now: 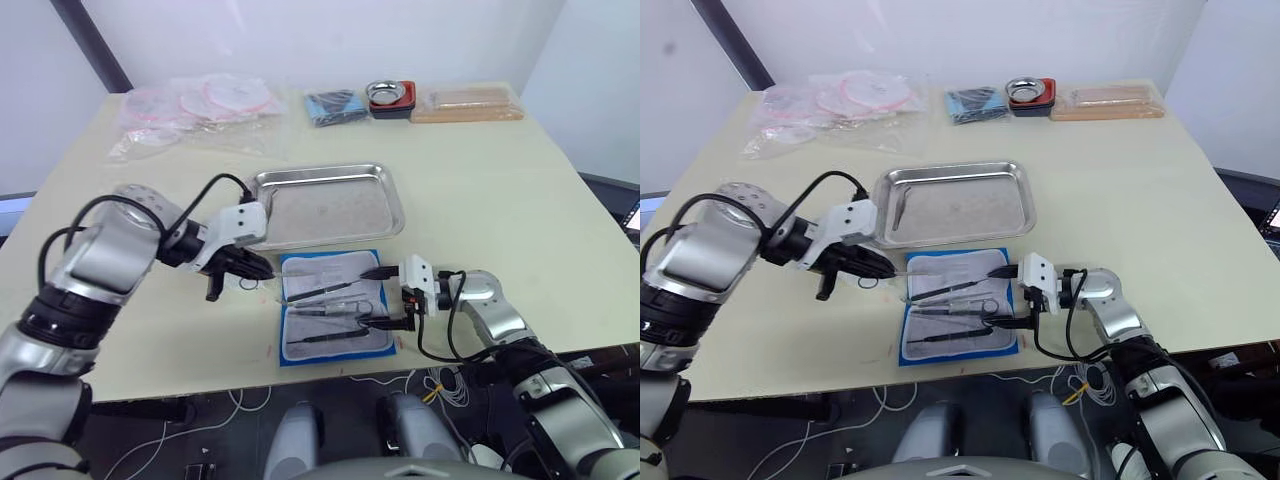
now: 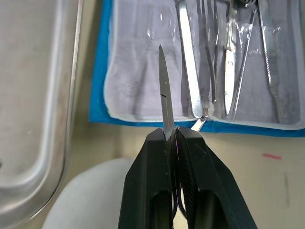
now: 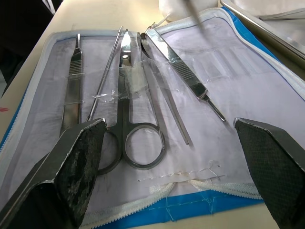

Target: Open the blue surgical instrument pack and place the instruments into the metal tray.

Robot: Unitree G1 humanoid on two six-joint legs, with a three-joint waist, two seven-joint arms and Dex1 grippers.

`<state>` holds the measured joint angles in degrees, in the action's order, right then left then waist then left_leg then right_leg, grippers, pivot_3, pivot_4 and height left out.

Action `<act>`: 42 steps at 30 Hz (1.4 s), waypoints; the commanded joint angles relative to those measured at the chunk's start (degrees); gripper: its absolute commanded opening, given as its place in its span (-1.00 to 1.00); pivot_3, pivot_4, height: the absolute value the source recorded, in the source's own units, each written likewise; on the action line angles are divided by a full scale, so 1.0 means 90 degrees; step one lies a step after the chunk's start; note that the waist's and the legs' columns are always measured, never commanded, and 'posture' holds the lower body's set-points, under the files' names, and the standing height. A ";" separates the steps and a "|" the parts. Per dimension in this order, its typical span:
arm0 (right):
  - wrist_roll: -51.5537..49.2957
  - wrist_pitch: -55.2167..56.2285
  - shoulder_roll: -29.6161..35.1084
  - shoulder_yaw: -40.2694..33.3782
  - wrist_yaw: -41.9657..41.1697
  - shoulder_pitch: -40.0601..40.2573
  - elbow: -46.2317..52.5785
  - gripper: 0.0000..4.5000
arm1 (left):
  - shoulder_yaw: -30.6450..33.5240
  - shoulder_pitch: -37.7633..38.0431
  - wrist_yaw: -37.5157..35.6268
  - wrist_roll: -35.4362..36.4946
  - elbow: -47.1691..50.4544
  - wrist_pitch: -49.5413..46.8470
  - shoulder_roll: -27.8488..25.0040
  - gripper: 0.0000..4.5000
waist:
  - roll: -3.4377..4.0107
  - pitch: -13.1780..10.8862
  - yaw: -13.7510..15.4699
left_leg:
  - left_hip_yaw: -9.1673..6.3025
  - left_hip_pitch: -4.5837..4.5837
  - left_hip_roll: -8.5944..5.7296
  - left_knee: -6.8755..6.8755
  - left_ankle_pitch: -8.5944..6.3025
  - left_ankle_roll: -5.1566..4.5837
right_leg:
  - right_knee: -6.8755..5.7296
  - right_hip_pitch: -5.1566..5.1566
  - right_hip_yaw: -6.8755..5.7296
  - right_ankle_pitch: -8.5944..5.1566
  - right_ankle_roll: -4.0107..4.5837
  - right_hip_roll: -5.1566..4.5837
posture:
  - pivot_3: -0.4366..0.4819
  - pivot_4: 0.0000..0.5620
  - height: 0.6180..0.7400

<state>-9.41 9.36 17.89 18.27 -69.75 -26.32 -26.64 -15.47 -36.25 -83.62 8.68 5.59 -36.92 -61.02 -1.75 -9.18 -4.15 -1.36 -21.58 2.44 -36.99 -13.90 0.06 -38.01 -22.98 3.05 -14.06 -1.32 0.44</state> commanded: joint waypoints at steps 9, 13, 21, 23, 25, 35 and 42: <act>0.0611 -0.0102 -0.0002 0.0444 0.0019 0.0242 -0.0684 1.00 | 0.1068 -0.0350 0.1592 0.0355 0.0019 -0.0641 0.0888 -0.99 | -0.0007 0.0003 0.0001 | -0.0008 0.0005 -0.0001 -0.0005 0.0000 -0.0001 | -0.0003 0.0003 0.0004 0.0001 0.0000 0.0009 | -0.05 -0.47 1.00; 0.0613 -0.0115 0.0005 0.0439 0.0016 0.0271 -0.0659 1.00 | 0.1491 -0.0469 0.3051 0.0370 0.0050 -0.1398 0.1834 -0.99 | -0.0009 0.0005 0.0022 | -0.0011 0.0005 -0.0001 -0.0001 0.0000 0.0000 | -0.0005 0.0003 0.0005 0.0003 0.0000 0.0012 | -0.05 -0.47 1.00; 0.0614 -0.0150 0.0042 0.0430 0.0028 0.0329 -0.0589 1.00 | 0.2001 -0.0422 0.5420 0.0098 0.0212 -0.2109 0.3334 -0.99 | -0.0014 0.0006 0.0017 | -0.0018 0.0006 -0.0006 -0.0004 0.0000 0.0000 | -0.0008 0.0009 0.0007 0.0017 -0.0023 0.0013 | -0.05 -0.47 1.00; 0.0618 -0.0152 0.0042 0.0438 0.0025 0.0331 -0.0584 1.00 | 0.2034 -0.0436 0.5829 0.0019 0.0146 -0.2117 0.3528 -0.99 | -0.0014 0.0006 0.0016 | -0.0019 0.0005 -0.0006 -0.0004 0.0000 0.0000 | -0.0006 0.0010 0.0007 0.0018 -0.0023 0.0012 | -0.05 -0.47 1.00; 0.0622 -0.0146 0.0040 0.0443 0.0024 0.0330 -0.0596 1.00 | 0.2121 -0.0451 0.6302 -0.0071 0.0075 -0.2097 0.3772 -0.99 | -0.0014 0.0006 0.0017 | -0.0019 0.0005 -0.0007 -0.0004 0.0000 0.0001 | -0.0007 0.0010 0.0006 0.0019 -0.0022 0.0012 | -0.05 -0.47 1.00; 0.0590 -0.0210 0.0039 0.0441 0.0035 0.0396 -0.0495 1.00 | 0.2532 -0.0153 0.8118 -0.0427 -0.0120 -0.1992 0.4702 -0.99 | -0.0015 0.0007 0.0023 | -0.0023 0.0016 -0.0011 -0.0001 0.0000 0.0002 | -0.0003 0.0023 0.0001 0.0022 -0.0020 0.0005 | -0.05 -0.47 1.00; 0.0595 -0.0196 0.0009 0.0455 0.0053 0.0387 -0.0525 1.00 | 0.3104 -0.0630 0.9102 -0.0379 -0.0840 -0.2512 0.5277 -0.99 | -0.0016 0.0008 0.0020 | -0.0030 0.0019 -0.0016 0.0000 0.0000 0.0002 | -0.0003 0.0028 -0.0005 0.0022 -0.0020 0.0004 | -0.05 -0.47 1.00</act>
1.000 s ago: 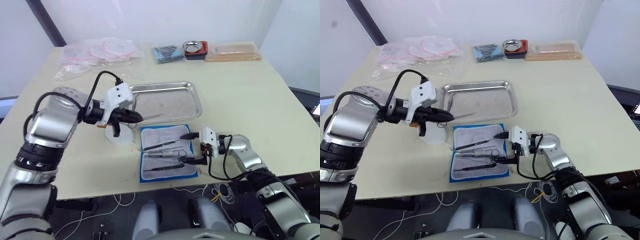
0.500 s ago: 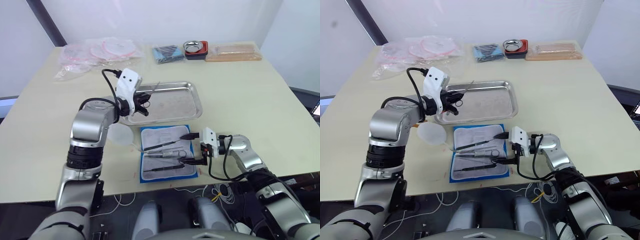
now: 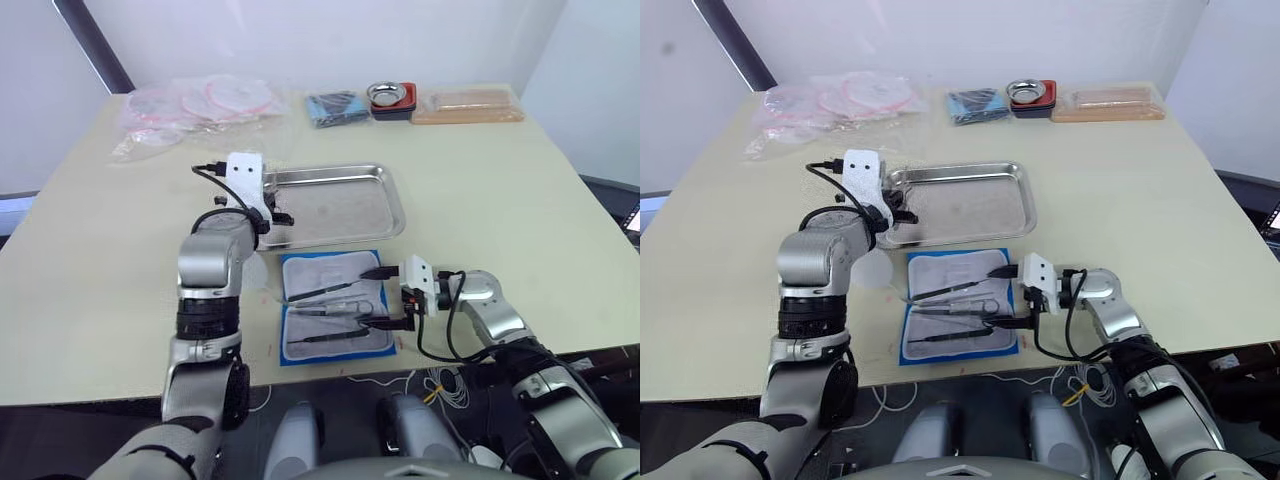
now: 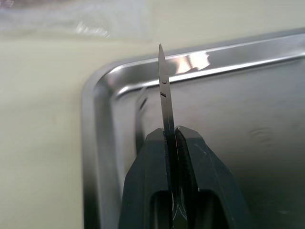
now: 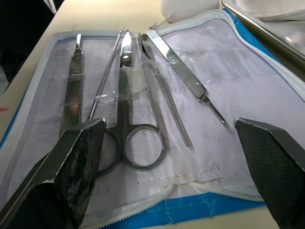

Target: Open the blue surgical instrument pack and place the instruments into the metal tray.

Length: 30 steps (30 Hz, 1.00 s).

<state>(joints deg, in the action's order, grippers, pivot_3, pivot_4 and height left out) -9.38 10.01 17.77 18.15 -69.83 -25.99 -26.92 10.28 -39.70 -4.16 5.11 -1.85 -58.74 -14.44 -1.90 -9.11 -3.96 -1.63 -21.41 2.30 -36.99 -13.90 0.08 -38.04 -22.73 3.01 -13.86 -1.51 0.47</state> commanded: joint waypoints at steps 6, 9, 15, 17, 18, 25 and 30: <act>0.0611 -0.0252 -0.0022 0.0496 0.0062 0.0316 -0.0539 1.00 | 0.0266 -0.0160 0.0535 0.0045 -0.0083 -0.0008 0.0385 -0.99 | 0.0000 0.0000 -0.0002 | -0.0001 0.0000 0.0000 0.0002 0.0001 0.0003 | 0.0001 0.0000 -0.0001 0.0000 0.0000 -0.0001 | -0.05 -0.47 1.00; 0.0611 -0.0248 -0.0026 0.0493 0.0067 0.0308 -0.0540 1.00 | 0.0292 -0.0077 0.0636 0.0081 -0.0053 0.0021 0.0538 -0.99 | 0.0000 0.0000 -0.0004 | -0.0001 0.0001 0.0000 0.0006 0.0004 0.0008 | 0.0001 0.0000 -0.0001 0.0000 0.0000 -0.0001 | -0.05 -0.47 1.00; 0.0614 -0.0246 0.0005 0.0472 0.0076 0.0326 -0.0520 1.00 | 0.0282 0.0062 0.0791 0.0070 -0.0236 0.0239 0.0737 -0.99 | 0.0000 0.0000 -0.0003 | 0.0000 0.0008 0.0000 0.0017 0.0007 0.0015 | 0.0001 0.0000 0.0001 0.0000 0.0000 0.0000 | -0.05 -0.47 1.00; 0.0615 -0.0245 0.0011 0.0472 0.0077 0.0336 -0.0515 1.00 | 0.0272 0.0077 0.0794 0.0085 -0.0317 0.0292 0.0769 -0.99 | 0.0000 0.0000 -0.0004 | 0.0001 0.0008 -0.0001 0.0016 0.0008 0.0016 | 0.0002 0.0000 0.0001 0.0000 0.0000 0.0000 | -0.05 -0.47 1.00; 0.0614 -0.0248 0.0011 0.0471 0.0081 0.0340 -0.0511 1.00 | 0.0258 0.0083 0.0794 0.0097 -0.0369 0.0312 0.0799 -0.99 | 0.0000 0.0000 -0.0004 | 0.0001 0.0009 -0.0001 0.0017 0.0008 0.0016 | 0.0001 0.0000 0.0002 0.0000 0.0000 0.0000 | -0.05 -0.47 1.00; 0.0609 -0.0248 0.0037 0.0462 0.0087 0.0375 -0.0470 1.00 | 0.0286 0.0133 0.0851 0.0098 -0.0542 0.0462 0.0867 -0.99 | 0.0000 0.0000 -0.0002 | 0.0001 0.0011 -0.0002 0.0020 0.0009 0.0017 | 0.0002 0.0001 0.0002 0.0000 0.0000 -0.0001 | -0.05 -0.47 1.00; 0.0618 -0.0239 0.0045 0.0464 0.0091 0.0377 -0.0475 1.00 | 0.0235 0.0179 0.0773 0.0117 -0.0554 0.0457 0.0831 -0.64 | -0.0001 0.0000 -0.0002 | 0.0002 0.0013 -0.0003 0.0023 0.0009 0.0017 | 0.0003 0.0003 0.0002 0.0000 0.0000 -0.0001 | -0.05 -0.47 1.00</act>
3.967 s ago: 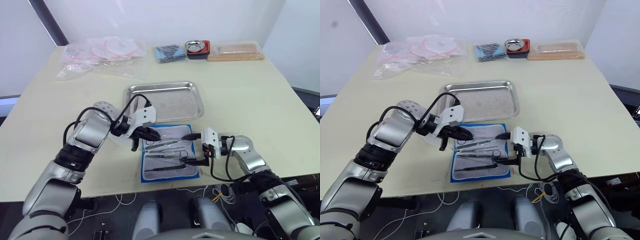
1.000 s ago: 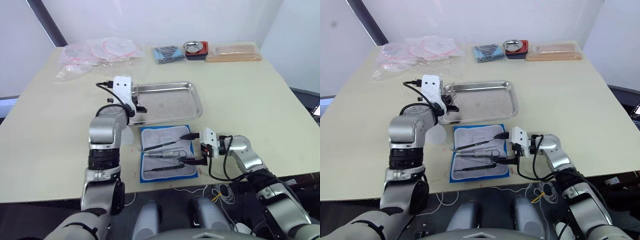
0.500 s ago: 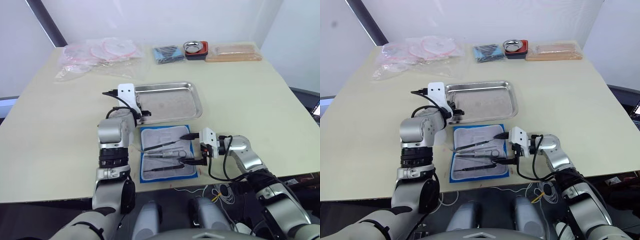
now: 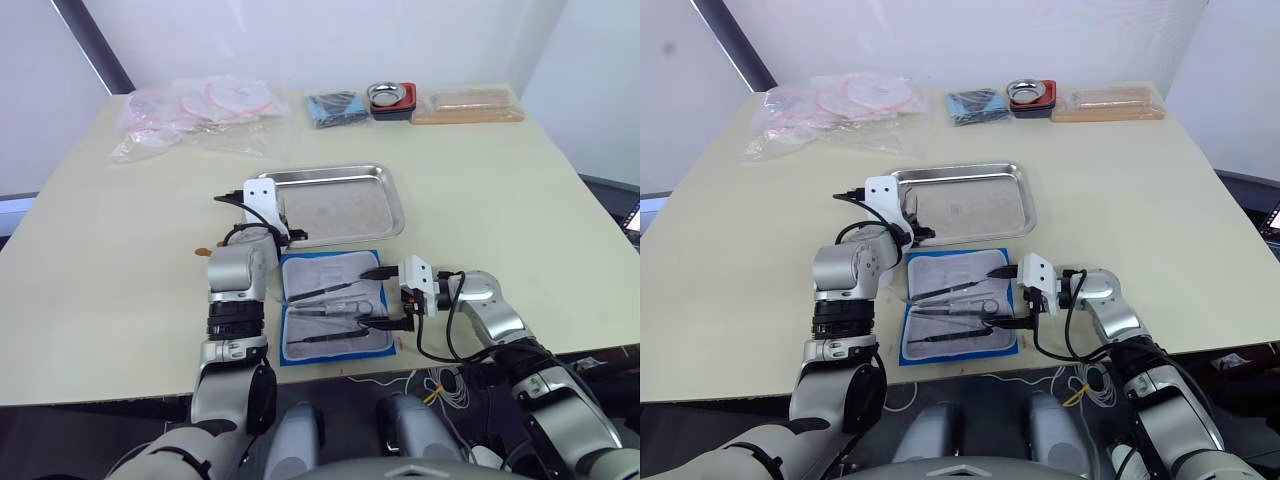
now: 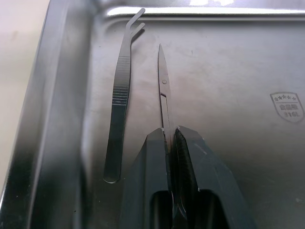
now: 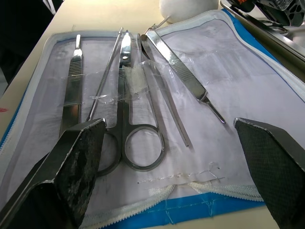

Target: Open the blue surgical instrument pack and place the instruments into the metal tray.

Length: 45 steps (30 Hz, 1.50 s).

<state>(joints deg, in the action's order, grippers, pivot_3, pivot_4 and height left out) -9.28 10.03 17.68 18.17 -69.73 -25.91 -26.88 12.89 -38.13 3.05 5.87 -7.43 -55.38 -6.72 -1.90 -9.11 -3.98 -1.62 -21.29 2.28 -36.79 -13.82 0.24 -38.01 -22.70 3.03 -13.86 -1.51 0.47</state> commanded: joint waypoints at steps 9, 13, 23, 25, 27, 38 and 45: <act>0.0605 -0.0226 0.0038 0.0469 0.0069 0.0357 -0.0494 1.00 | -0.0149 -0.0010 0.0022 -0.0059 0.0211 0.0054 -0.0086 -0.18 | 0.0000 0.0000 0.0001 | 0.0003 0.0017 -0.0001 0.0012 0.0000 0.0001 | 0.0006 0.0014 0.0003 -0.0001 0.0000 -0.0001 | -0.05 -0.47 1.00; 0.0605 -0.0238 0.0033 0.0479 0.0065 0.0366 -0.0487 1.00 | -0.0191 -0.0096 -0.0039 -0.0041 0.0334 0.0184 -0.0159 -0.18 | 0.0000 0.0000 0.0001 | 0.0004 0.0018 -0.0002 0.0014 0.0000 0.0001 | 0.0007 0.0014 0.0003 -0.0001 0.0000 -0.0001 | -0.05 -0.47 1.00; 0.0579 -0.0257 0.0013 0.0468 0.0064 0.0375 -0.0480 1.00 | -0.0830 0.0308 -0.1455 0.0128 0.0777 0.1477 -0.0834 -0.18 | -0.0001 -0.0001 0.0000 | 0.0015 0.0033 -0.0002 0.0035 0.0003 0.0007 | 0.0010 0.0014 0.0015 -0.0002 0.0002 -0.0001 | -0.05 -0.47 1.00; 0.0585 -0.0244 0.0019 0.0469 0.0064 0.0379 -0.0484 1.00 | -0.0922 0.0445 -0.1762 0.0183 0.0863 0.1769 -0.0956 -0.18 | -0.0001 -0.0001 0.0001 | 0.0016 0.0035 -0.0002 0.0037 0.0004 0.0008 | 0.0012 0.0015 0.0016 -0.0003 0.0003 -0.0002 | -0.05 -0.47 1.00; 0.0589 -0.0239 0.0034 0.0466 0.0060 0.0379 -0.0483 1.00 | -0.1032 0.0575 -0.2068 0.0219 0.0961 0.1993 -0.1081 -0.18 | -0.0002 -0.0001 0.0002 | 0.0017 0.0035 -0.0002 0.0037 0.0004 0.0007 | 0.0012 0.0015 0.0017 -0.0003 0.0004 -0.0003 | -0.05 -0.47 1.00; 0.0576 -0.0246 0.0157 0.0452 -0.0101 0.0384 -0.0510 1.00 | -0.1163 0.1269 -0.3914 0.0664 0.1378 0.3222 -0.1982 -0.18 | -0.0001 -0.0002 0.0014 | 0.0024 0.0033 -0.0004 0.0040 0.0004 0.0007 | 0.0018 0.0014 0.0020 -0.0015 0.0023 -0.0009 | -0.05 -0.47 1.00; 0.0581 -0.0231 0.0151 0.0419 -0.0096 0.0339 -0.0561 1.00 | -0.1096 0.1994 -0.5635 0.1366 0.1834 0.3493 -0.2937 -0.18 | 0.0000 -0.0005 0.0009 | 0.0028 0.0033 -0.0002 0.0048 0.0003 0.0006 | 0.0028 0.0011 0.0026 -0.0019 0.0030 -0.0013 | -0.05 -0.47 1.00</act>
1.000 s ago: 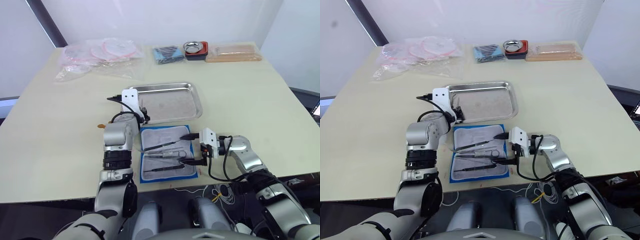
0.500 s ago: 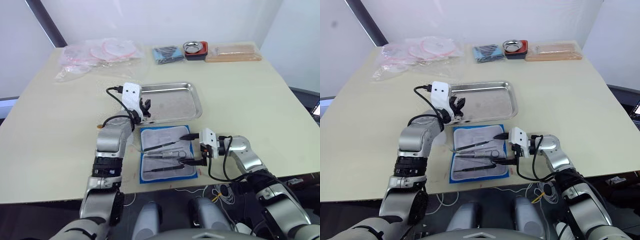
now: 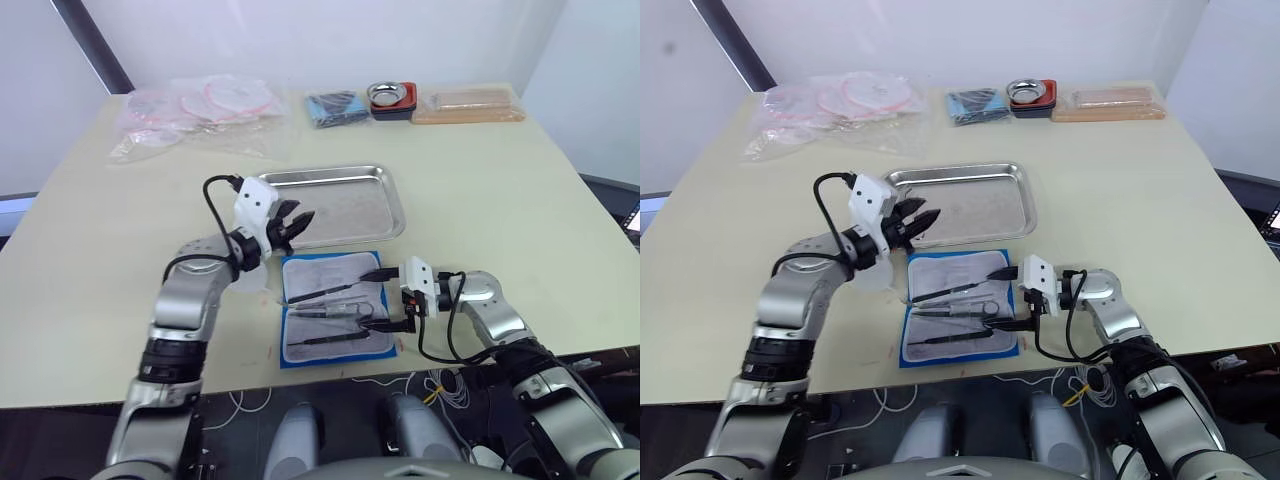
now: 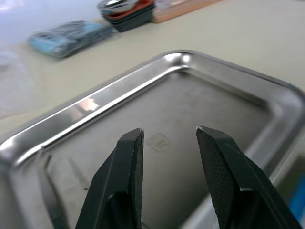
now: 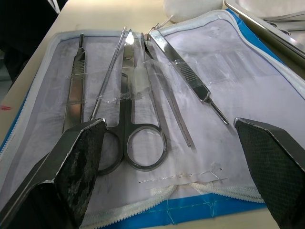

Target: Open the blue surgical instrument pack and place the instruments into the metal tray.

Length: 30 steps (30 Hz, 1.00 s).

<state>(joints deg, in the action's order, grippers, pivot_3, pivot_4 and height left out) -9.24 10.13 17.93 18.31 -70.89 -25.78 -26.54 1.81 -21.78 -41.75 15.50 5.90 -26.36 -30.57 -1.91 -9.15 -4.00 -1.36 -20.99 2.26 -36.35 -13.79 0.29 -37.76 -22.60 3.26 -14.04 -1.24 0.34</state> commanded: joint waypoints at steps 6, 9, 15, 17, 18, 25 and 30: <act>0.0569 -0.0264 0.0145 0.0405 0.0030 0.0365 -0.0540 1.00 | 0.0420 0.0789 -0.1727 0.1007 0.0672 0.0548 -0.0846 -0.18 | 0.0002 -0.0002 0.0018 | -0.0011 0.0003 0.0005 0.0004 0.0000 0.0000 | 0.0004 -0.0001 0.0000 -0.0005 0.0008 -0.0040 | -0.05 -0.47 1.00; 0.0561 -0.0271 0.0178 0.0396 0.0012 0.0389 -0.0510 1.00 | 0.0516 0.1063 -0.2194 0.1134 0.0745 0.0747 -0.1170 0.16 | 0.0005 -0.0004 0.0019 | -0.0016 0.0002 0.0008 0.0006 0.0000 -0.0001 | 0.0006 -0.0003 0.0000 -0.0008 0.0012 -0.0044 | -0.05 -0.47 1.00; 0.0544 -0.0292 0.0229 0.0379 -0.0013 0.0410 -0.0461 1.00 | 0.0669 0.1477 -0.3418 0.1015 0.0300 0.1838 -0.1997 0.99 | 0.0016 -0.0011 0.0023 | -0.0011 0.0001 0.0015 0.0012 -0.0001 -0.0001 | 0.0013 -0.0016 0.0012 -0.0012 0.0015 -0.0062 | -0.05 -0.47 1.00; 0.0532 -0.0299 0.0269 0.0365 -0.0036 0.0415 -0.0430 1.00 | 0.0785 0.1569 -0.3948 0.1067 0.0058 0.2171 -0.2308 0.99 | 0.0019 -0.0014 0.0020 | -0.0005 -0.0001 0.0017 0.0012 -0.0001 -0.0001 | 0.0017 -0.0018 0.0017 -0.0012 0.0015 -0.0069 | -0.05 -0.47 1.00; 0.0530 -0.0300 0.0283 0.0360 -0.0043 0.0416 -0.0422 1.00 | 0.0818 0.1585 -0.4102 0.1084 -0.0032 0.2280 -0.2397 0.99 | 0.0025 -0.0018 0.0032 | -0.0002 -0.0002 0.0015 0.0013 -0.0001 -0.0001 | 0.0018 -0.0021 0.0020 -0.0013 0.0013 -0.0073 | -0.05 -0.47 1.00; 0.0551 -0.0264 0.0373 0.0339 -0.0127 0.0407 -0.0456 1.00 | 0.1079 0.1339 -0.5482 0.1335 -0.0803 0.2889 -0.3113 0.99 | 0.0010 -0.0022 0.0070 | -0.0007 -0.0006 0.0008 0.0039 -0.0002 -0.0001 | 0.0029 -0.0024 0.0027 -0.0027 0.0017 -0.0096 | -0.05 -0.47 1.00; 0.0553 -0.0261 0.0376 0.0343 -0.0144 0.0421 -0.0442 1.00 | 0.1031 0.1251 -0.5584 0.1396 -0.0942 0.2992 -0.3151 0.99 | 0.0009 -0.0022 0.0076 | -0.0011 -0.0007 0.0007 0.0043 -0.0002 -0.0002 | 0.0028 -0.0023 0.0019 -0.0034 0.0016 -0.0102 | -0.05 -0.47 1.00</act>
<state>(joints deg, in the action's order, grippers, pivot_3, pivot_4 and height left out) -9.46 10.03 19.24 18.15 -72.75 -25.33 -25.65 10.45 -9.88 -89.06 27.06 -2.99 -0.63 -58.20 -1.82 -9.35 -3.31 -1.48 -21.07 2.32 -35.96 -13.81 0.28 -37.51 -22.81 3.40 -14.35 -1.09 -0.57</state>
